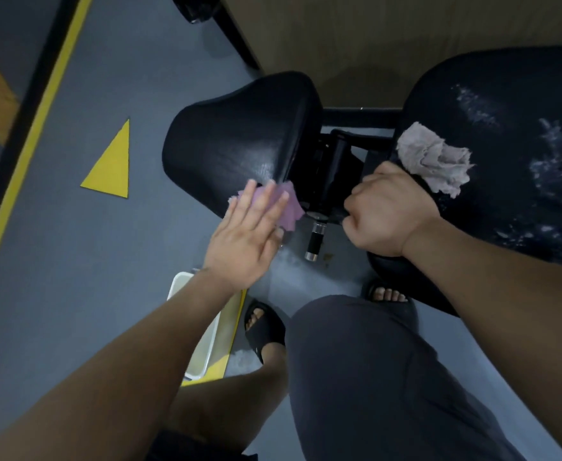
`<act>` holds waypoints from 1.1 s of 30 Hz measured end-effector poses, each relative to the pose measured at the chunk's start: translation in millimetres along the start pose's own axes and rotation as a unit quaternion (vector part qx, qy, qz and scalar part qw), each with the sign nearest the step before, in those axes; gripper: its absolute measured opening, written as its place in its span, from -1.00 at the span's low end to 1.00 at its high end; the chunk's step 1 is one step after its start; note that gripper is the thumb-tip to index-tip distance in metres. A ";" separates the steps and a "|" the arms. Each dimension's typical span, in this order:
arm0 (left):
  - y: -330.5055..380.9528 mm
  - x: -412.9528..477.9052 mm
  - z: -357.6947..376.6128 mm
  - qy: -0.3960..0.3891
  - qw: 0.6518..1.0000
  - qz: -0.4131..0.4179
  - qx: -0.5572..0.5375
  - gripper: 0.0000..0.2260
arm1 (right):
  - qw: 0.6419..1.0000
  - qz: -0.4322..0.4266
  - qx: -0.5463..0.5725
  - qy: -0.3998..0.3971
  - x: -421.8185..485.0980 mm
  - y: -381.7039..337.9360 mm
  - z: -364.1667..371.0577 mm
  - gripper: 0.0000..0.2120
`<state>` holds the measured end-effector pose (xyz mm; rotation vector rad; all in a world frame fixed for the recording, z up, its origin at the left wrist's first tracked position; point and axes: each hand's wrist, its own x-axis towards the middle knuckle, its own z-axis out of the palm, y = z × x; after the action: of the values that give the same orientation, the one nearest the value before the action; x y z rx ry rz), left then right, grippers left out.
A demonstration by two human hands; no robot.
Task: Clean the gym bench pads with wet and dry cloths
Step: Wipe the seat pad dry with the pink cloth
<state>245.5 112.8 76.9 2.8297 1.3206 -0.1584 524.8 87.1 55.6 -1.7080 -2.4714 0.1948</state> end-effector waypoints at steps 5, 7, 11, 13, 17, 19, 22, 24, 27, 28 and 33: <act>0.7 94.7 -26.3 -0.020 0.953 -0.236 -0.191 -0.51 | 0.999 0.010 0.005 0.031 1.0 0.9 2.0 -0.61; -5.4 131.4 -37.6 -0.050 0.959 -0.213 -0.182 -0.51 | 0.999 0.009 0.009 0.048 2.5 0.8 2.2 -0.65; -9.5 192.8 -41.0 -0.064 0.974 -0.162 -0.145 -0.52 | 0.999 0.009 0.011 0.049 2.5 2.0 5.1 -0.65; -13.7 217.3 -39.2 -0.056 0.980 -0.126 -0.140 -0.59 | 0.999 0.010 0.003 0.041 2.2 2.7 5.4 -0.65; -39.3 255.3 -41.6 -0.075 0.986 -0.086 -0.124 -0.55 | 1.000 0.009 0.002 0.026 2.2 3.0 3.7 -0.66; -57.0 270.4 -45.8 -0.118 0.981 -0.101 -0.120 -0.42 | 1.000 0.009 0.010 0.027 3.0 2.0 1.7 -0.67; -72.2 286.5 -56.2 -0.172 0.960 -0.164 -0.149 -0.55 | 1.000 0.010 0.012 0.018 4.9 0.4 0.5 -0.68; -68.8 298.1 -61.0 -0.195 0.965 -0.146 -0.092 -0.59 | 1.000 0.010 0.011 0.006 4.8 0.7 1.2 -0.65; -41.7 303.0 -66.4 -0.231 0.970 -0.065 -0.039 -0.63 | 1.000 0.012 0.013 -0.004 3.3 0.6 0.1 -0.62; -34.4 304.4 -64.1 -0.227 0.973 -0.038 -0.030 -0.65 | 1.000 0.014 0.013 -0.006 3.4 0.1 -1.0 -0.62; -52.9 295.7 -58.0 -0.183 0.967 -0.091 -0.153 -0.55 | 1.000 0.018 0.008 -0.011 4.7 -3.6 -5.7 -0.67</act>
<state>398.6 375.9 107.2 2.2868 1.3757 -0.4160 520.9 90.4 62.0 -1.7540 -2.4491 0.2365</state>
